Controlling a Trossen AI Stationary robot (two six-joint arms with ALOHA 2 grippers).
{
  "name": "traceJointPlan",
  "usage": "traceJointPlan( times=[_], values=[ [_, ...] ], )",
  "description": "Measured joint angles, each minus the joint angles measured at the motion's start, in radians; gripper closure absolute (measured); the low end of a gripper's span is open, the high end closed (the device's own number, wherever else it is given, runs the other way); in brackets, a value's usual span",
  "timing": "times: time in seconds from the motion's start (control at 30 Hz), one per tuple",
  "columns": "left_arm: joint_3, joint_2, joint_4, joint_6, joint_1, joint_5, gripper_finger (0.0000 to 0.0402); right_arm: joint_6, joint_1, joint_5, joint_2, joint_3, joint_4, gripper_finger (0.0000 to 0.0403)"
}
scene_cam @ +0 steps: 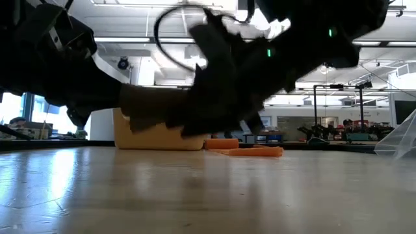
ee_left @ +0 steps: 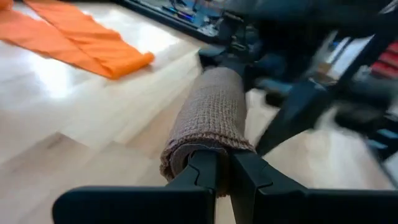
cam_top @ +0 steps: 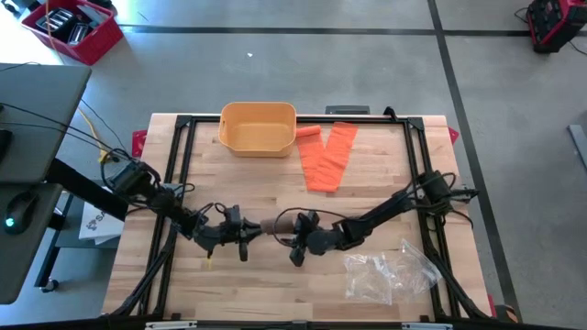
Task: Roll bandage
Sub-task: Roll the brown bandage
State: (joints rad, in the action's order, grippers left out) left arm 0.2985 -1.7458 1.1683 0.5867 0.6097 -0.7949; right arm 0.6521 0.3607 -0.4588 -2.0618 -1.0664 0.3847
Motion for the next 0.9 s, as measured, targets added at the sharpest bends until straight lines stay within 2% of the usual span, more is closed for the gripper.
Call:
traceJointPlan(
  times=[0.13, 0.27, 0.4, 0.5, 0.6, 0.7, 0.9],
  values=[
    [0.001, 0.0, -0.012, 0.038, -0.062, 0.11, 0.0391, 0.023, -0.007, 0.028, -0.029, 0.0, -0.042, 0.0247],
    [0.0, 0.0, -0.103, 0.115, -0.141, 0.213, 0.0391, 0.028, -0.014, 0.069, -0.021, 0.0, -0.115, 0.0247],
    [0.001, 0.0, -0.106, 0.094, -0.182, 0.296, 0.0391, 0.029, -0.012, 0.141, 0.023, 0.0, -0.23, 0.0247],
    [0.0, 0.002, -0.085, 0.059, -0.173, 0.321, 0.0391, 0.044, 0.007, 0.175, 0.088, 0.001, -0.354, 0.0247],
    [0.0, 0.003, -0.063, 0.024, -0.147, 0.316, 0.0391, -0.019, 0.035, 0.23, 0.166, 0.001, -0.405, 0.0247],
    [0.005, 0.011, -0.062, -0.006, -0.127, 0.296, 0.0391, -0.132, 0.06, 0.257, 0.232, 0.001, -0.363, 0.0247],
    [0.07, 0.011, -0.105, -0.119, -0.098, 0.285, 0.0391, -0.301, 0.058, 0.266, 0.257, 0.0, -0.122, 0.0246]
  ],
)
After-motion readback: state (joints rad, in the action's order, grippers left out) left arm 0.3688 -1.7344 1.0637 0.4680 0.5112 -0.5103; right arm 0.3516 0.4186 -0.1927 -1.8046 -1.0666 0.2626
